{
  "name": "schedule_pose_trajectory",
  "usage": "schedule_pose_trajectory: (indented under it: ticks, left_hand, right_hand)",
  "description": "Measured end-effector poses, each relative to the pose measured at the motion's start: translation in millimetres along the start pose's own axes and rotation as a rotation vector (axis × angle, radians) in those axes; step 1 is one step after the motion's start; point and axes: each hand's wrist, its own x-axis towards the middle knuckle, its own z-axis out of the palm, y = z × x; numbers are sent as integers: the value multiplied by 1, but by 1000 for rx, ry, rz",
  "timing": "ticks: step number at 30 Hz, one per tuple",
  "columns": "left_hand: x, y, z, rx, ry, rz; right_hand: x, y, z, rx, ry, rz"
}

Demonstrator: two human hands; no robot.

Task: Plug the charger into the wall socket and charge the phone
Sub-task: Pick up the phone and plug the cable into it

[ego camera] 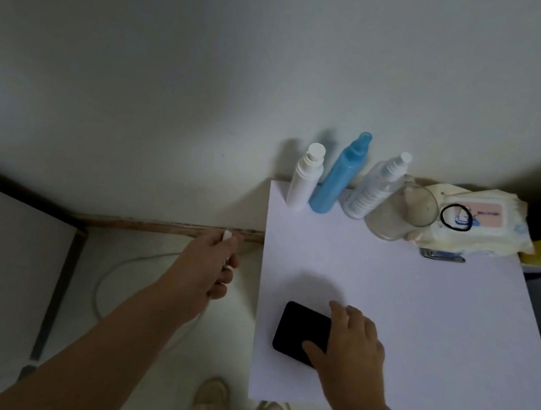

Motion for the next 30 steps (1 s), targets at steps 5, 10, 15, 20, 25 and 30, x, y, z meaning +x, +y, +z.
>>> schedule_pose_trajectory:
  ticks: [5, 10, 15, 20, 25, 30]
  left_hand:
    - [-6, -16, 0, 31, -13, -35]
    - [-13, -18, 1, 95, -48, -28]
    - [-19, -15, 2, 84, -52, -4]
    - [-34, -8, 6, 172, -152, 24]
    - [-62, -4, 18, 305, -285, 69]
    - [-82, -1, 37, 388, -391, 105]
  right_hand:
    - [17, 24, 15, -221, -116, -27]
    - [26, 22, 13, -214, -137, -19]
    - [28, 32, -2, 30, -274, 8]
    - [18, 35, -26, 858, -318, 108]
    - [11, 16, -59, 1754, -236, 303]
    - [11, -5, -77, 2038, -60, 423]
